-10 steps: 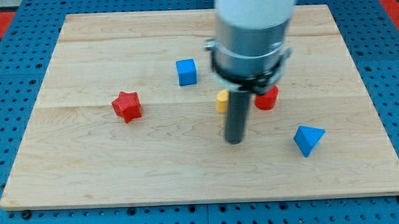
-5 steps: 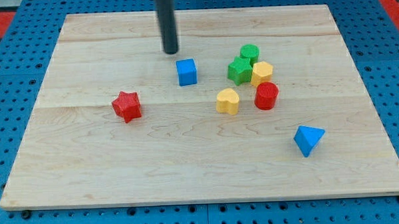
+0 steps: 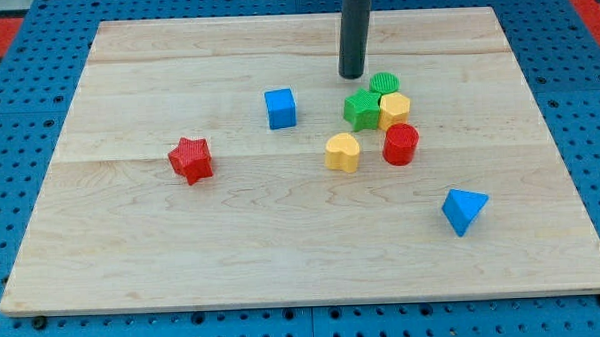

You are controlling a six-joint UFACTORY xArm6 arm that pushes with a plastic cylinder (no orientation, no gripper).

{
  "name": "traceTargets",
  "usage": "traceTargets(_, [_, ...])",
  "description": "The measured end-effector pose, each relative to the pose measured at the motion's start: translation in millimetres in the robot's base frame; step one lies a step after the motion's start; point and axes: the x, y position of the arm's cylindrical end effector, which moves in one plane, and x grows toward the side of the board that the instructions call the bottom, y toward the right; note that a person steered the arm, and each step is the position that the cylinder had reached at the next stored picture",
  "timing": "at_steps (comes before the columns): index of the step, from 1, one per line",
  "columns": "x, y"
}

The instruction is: Move yellow hexagon along with the red circle to the top right of blue triangle

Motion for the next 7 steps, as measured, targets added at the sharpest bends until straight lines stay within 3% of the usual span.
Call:
traceTargets(1, [-5, 54])
traceTargets(5, [82, 60])
traceTargets(7, [149, 67])
